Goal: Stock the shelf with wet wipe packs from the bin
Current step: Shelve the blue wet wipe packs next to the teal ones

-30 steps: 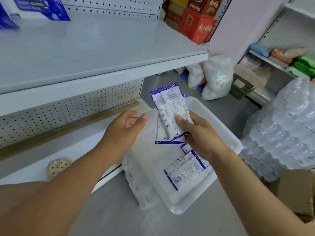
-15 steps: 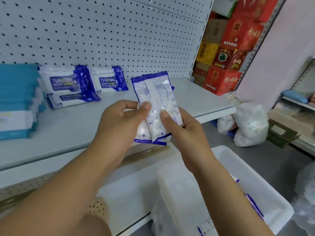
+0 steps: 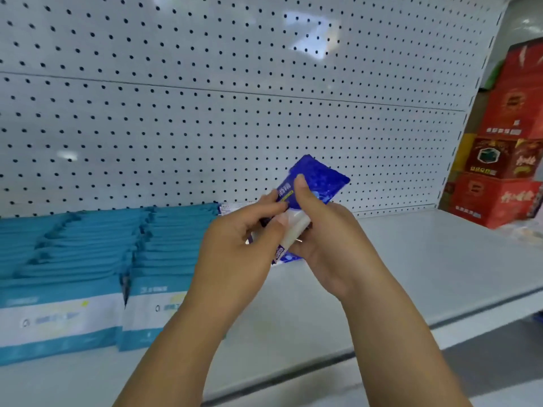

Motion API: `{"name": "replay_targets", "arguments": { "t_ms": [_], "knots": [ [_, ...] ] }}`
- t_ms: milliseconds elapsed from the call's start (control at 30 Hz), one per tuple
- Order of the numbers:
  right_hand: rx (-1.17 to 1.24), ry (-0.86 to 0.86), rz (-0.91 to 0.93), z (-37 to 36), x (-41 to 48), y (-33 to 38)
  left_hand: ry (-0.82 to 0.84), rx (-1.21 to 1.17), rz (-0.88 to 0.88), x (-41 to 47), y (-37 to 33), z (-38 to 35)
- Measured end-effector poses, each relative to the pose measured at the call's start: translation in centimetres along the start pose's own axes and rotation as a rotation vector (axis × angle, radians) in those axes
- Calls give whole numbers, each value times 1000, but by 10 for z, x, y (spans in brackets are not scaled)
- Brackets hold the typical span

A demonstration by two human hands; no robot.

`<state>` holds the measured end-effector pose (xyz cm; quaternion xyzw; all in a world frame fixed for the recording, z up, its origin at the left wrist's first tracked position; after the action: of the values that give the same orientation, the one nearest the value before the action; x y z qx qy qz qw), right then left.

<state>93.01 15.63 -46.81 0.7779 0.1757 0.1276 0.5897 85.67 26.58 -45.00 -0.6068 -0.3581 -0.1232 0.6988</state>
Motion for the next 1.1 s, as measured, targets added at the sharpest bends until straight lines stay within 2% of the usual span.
{"name": "replay_targets", "arguments": {
  "t_ms": [67, 167, 267, 400, 500, 667, 833, 967, 1100],
  "knots": [
    [107, 8, -35, 1, 7, -13, -65, -67, 30, -2, 10, 16],
    [239, 47, -63, 1, 10, -27, -197, -25, 17, -3, 22, 35],
    [342, 83, -72, 2, 9, -34, -204, 45, 61, -2, 33, 35],
    [317, 69, -38, 7, 9, -35, -164, 27, 173, -4, 47, 26],
    [277, 45, -21, 14, 11, -36, -246, 7, 201, -8, 52, 32],
    [239, -146, -22, 40, 11, -43, -386, -2, 173, -11, 47, 39],
    [281, -345, -79, 86, 8, -56, -489, 111, 88, -10, 39, 43],
    [260, -487, -113, 124, 3, -66, -481, 231, 80, -7, 45, 42],
    [238, -499, -95, 144, 1, -64, -424, 349, 67, -3, 49, 31]
  ]
}}
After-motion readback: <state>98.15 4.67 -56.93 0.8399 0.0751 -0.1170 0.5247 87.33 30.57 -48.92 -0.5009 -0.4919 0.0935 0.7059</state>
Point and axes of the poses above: each hand's wrist, its own x-axis towards the middle knuckle, its own z-axis out of the back of the hand, y = z × x, the point moved 10 cm from there along x, towards the middle knuckle, and after that the axes turned 11 degrees about -z, right-handed, at the moved point
